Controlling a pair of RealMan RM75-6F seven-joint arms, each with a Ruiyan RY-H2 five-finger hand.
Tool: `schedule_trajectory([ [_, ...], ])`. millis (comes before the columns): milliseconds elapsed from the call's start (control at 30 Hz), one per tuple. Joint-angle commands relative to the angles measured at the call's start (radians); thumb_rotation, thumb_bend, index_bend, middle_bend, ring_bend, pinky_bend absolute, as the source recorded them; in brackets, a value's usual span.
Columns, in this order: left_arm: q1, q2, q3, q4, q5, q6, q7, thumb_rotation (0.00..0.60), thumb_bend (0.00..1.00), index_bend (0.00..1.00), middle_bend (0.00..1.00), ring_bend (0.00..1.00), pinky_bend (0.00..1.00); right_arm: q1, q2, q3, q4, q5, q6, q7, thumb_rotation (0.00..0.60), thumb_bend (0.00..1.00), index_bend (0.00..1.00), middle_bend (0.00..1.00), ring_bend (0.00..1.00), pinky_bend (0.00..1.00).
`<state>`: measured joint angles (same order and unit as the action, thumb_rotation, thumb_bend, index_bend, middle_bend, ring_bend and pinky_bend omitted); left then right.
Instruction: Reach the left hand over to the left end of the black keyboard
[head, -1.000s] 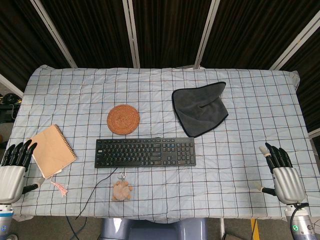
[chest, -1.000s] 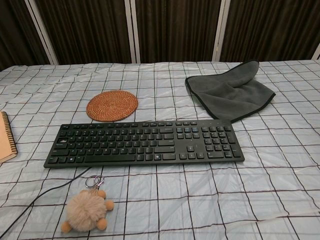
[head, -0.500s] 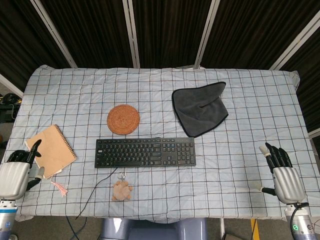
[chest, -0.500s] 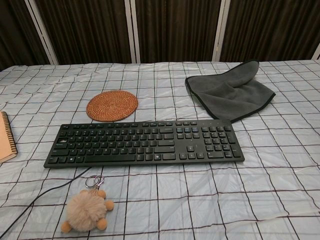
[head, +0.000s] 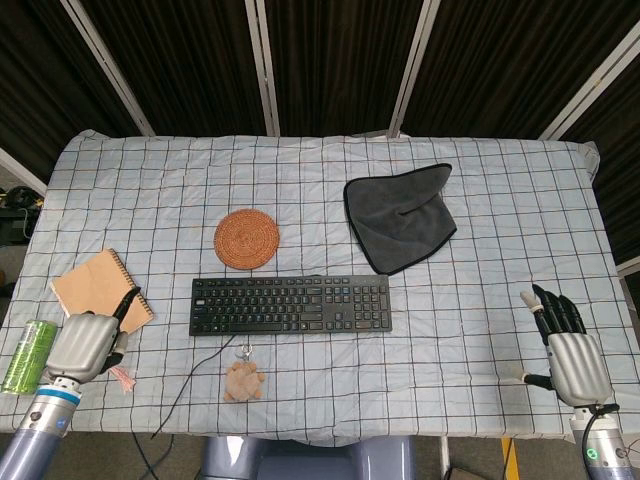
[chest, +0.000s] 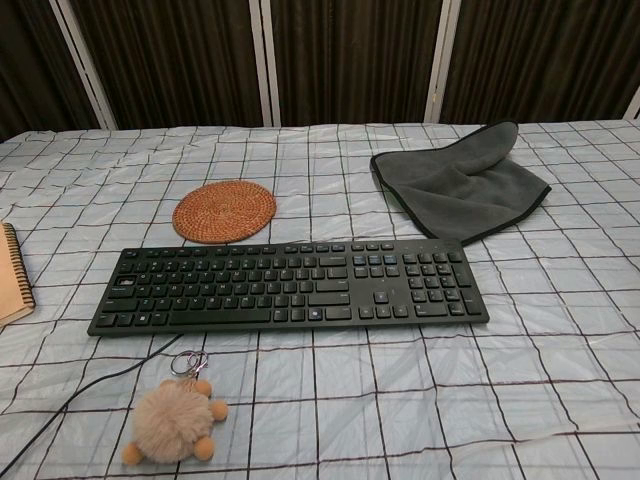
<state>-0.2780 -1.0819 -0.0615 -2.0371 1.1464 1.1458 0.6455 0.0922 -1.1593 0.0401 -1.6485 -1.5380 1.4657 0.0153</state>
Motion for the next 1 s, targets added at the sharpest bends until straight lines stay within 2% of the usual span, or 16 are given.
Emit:
schedule_trajectory([
  [33, -0.19, 0.03, -0.016, -0.093, -0.316, -0.157, 0.215, 0.6, 0.62, 0.0, 0.85, 0.74, 0.51, 0.0, 0.001, 0.0, -0.001, 0.001, -0.001, 0.001, 0.6, 0.04, 0.06, 0.0, 0.0, 0.0],
  [200, -0.307, -0.021, -0.015, -0.068, -0.487, -0.154, 0.289, 0.6, 0.64, 0.0, 0.85, 0.74, 0.51, 0.0, 0.002, 0.001, -0.004, 0.005, -0.003, 0.004, 0.6, 0.04, 0.06, 0.0, 0.0, 0.0],
  [400, -0.402, -0.068, 0.005, -0.047, -0.609, -0.152, 0.323, 0.6, 0.64, 0.0, 0.85, 0.74, 0.51, 0.0, 0.003, 0.002, -0.007, 0.009, -0.005, 0.009, 0.6, 0.04, 0.06, 0.0, 0.0, 0.0],
  [700, -0.499, -0.152, 0.044, -0.013, -0.712, -0.102, 0.346, 0.6, 0.64, 0.0, 0.85, 0.74, 0.51, -0.002, 0.006, 0.001, -0.012, 0.012, -0.008, 0.016, 0.6, 0.04, 0.06, 0.0, 0.0, 0.0],
  [1000, -0.553, -0.193, 0.059, 0.029, -0.789, -0.072, 0.33, 0.6, 0.64, 0.0, 0.85, 0.74, 0.51, -0.002, 0.006, 0.002, -0.019, 0.016, -0.009, 0.016, 0.6, 0.04, 0.06, 0.0, 0.0, 0.0],
])
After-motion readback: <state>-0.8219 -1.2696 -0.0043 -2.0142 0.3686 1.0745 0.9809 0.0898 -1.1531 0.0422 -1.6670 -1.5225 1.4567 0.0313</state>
